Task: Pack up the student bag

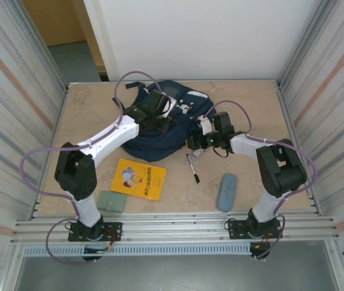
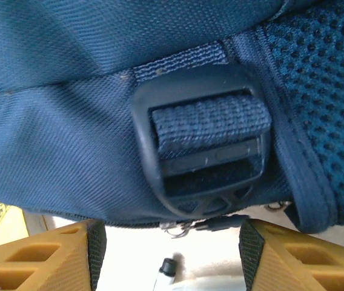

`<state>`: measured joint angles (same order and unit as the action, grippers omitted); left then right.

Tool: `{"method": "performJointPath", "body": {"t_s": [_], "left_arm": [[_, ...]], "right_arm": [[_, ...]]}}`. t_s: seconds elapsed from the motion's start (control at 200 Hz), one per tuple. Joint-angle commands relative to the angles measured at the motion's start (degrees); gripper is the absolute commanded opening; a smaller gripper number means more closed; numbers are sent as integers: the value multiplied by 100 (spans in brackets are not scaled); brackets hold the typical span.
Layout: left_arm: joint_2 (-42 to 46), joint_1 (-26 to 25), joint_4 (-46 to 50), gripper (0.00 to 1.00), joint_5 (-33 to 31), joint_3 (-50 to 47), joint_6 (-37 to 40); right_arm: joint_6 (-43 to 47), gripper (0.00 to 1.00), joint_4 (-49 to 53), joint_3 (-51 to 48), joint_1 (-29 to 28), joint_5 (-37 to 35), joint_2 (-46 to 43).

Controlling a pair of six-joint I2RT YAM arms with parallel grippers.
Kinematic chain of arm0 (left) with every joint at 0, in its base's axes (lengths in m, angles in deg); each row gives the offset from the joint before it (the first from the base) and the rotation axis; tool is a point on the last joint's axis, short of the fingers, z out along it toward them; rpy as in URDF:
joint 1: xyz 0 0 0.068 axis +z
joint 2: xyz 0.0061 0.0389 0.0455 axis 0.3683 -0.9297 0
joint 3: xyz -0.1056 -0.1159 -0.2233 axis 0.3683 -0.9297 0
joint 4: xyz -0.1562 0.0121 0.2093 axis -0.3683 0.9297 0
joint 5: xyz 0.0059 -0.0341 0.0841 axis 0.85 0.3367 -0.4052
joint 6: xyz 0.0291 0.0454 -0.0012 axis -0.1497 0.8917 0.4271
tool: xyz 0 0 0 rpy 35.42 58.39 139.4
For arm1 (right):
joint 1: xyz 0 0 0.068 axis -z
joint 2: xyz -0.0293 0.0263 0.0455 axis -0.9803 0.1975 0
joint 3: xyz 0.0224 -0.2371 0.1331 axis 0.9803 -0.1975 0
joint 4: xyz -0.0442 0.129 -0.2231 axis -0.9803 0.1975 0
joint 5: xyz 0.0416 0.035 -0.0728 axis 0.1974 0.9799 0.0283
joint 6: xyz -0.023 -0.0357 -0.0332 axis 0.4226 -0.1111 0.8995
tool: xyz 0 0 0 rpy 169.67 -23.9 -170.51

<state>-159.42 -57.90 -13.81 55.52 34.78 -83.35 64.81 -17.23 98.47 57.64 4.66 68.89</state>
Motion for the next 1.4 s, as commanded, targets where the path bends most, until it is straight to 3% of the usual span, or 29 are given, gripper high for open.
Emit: {"method": "performJointPath", "body": {"t_s": [0.0,0.195,0.361,0.531,1.092,1.393], "left_arm": [[560,42,-257,0,266,307,-186],[630,73,-229,0,314,335,-227],[646,96,-183,0,308,332,-229],[647,162,-184,0,282,341,-217],[720,193,-446,0,380,72,-516],[523,87,-903,0,335,-194,-959]], "right_arm": [[221,60,-135,113,4,186,184],[306,49,-348,105,-40,389,361],[352,23,-272,154,-35,533,256],[423,13,-190,10,-50,485,2],[565,1,74,-89,-561,205,-195],[266,0,429,318,-1562,-204,-274]]}}
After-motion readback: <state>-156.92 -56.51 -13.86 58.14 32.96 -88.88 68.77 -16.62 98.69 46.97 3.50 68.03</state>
